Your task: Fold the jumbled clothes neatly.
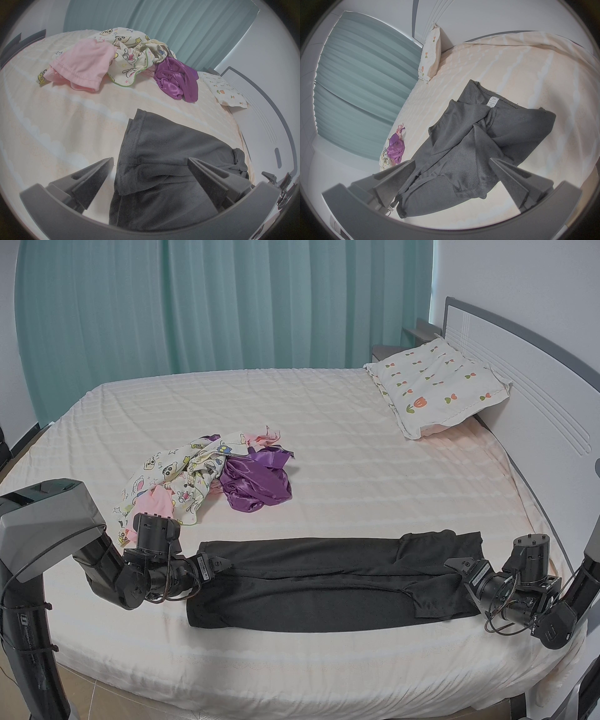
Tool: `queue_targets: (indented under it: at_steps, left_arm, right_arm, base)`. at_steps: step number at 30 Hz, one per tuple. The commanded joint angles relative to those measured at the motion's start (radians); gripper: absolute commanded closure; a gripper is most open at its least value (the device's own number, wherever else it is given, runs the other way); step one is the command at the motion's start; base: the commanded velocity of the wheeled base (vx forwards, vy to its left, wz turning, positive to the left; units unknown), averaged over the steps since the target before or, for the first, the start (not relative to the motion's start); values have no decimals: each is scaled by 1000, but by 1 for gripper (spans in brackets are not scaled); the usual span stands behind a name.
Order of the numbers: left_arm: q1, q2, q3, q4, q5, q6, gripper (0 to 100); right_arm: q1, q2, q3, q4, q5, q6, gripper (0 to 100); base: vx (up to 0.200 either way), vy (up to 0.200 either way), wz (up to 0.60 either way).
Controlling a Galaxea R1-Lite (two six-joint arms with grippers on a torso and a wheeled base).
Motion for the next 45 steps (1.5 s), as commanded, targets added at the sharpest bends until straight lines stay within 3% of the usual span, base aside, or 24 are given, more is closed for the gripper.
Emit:
queue_targets:
  at_steps: [1, 30, 45]
  left_arm:
    - [2, 31, -13, 0, 0, 0, 0]
    - [-7, 28, -33, -6, -14, 1, 0]
    - [17, 40, -33, -8, -121, 0, 0]
  right_arm:
    - [7, -6, 4, -2, 0, 1, 0]
    - [7, 5, 7, -2, 0, 1, 0]
    - [9, 6, 7, -2, 0, 1, 0]
  base:
    - [0, 0, 0]
    - [0, 0, 0]
    - [0, 0, 0]
